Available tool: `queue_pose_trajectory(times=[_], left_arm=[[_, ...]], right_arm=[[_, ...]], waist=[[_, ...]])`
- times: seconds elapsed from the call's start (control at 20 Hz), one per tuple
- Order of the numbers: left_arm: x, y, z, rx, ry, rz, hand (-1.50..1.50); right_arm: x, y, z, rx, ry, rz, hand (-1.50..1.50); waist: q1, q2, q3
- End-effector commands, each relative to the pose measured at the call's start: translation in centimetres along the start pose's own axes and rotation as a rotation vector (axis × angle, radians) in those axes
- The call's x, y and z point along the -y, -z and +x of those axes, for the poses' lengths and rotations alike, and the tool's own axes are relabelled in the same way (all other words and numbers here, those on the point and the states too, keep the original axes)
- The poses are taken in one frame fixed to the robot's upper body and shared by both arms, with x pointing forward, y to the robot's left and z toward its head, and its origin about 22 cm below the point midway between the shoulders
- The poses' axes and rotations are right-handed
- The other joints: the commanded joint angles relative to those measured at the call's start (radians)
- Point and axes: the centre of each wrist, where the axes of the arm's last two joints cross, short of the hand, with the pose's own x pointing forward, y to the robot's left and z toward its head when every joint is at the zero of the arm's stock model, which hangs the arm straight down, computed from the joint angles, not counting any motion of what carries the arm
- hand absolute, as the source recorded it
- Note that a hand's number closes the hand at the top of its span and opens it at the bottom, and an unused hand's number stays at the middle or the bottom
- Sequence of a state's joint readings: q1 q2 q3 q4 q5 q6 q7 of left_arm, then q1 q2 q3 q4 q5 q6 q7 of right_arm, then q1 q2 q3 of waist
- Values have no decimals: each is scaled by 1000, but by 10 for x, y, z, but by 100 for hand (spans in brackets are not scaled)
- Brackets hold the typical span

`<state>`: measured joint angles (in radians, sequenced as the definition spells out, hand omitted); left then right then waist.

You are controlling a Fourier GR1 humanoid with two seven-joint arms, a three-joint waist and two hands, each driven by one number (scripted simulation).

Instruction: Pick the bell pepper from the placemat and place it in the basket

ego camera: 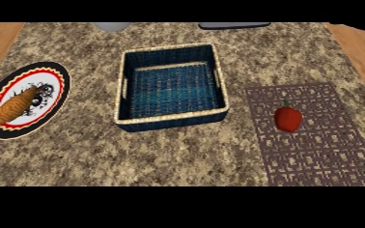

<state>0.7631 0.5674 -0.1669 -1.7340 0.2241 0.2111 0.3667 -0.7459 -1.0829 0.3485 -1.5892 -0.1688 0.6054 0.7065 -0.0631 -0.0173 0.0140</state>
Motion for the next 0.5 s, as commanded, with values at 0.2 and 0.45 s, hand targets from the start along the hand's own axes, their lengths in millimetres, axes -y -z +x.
queue_pose_trajectory(times=[0.2,0.45], left_arm=[[35,27,77,357,-147,-127,0],[36,28,72,374,-162,-113,0]], right_arm=[[-21,11,2,15,53,15,-150],[-48,20,9,-20,29,24,-150]], waist=[[-21,12,-18],[-9,10,-17]])
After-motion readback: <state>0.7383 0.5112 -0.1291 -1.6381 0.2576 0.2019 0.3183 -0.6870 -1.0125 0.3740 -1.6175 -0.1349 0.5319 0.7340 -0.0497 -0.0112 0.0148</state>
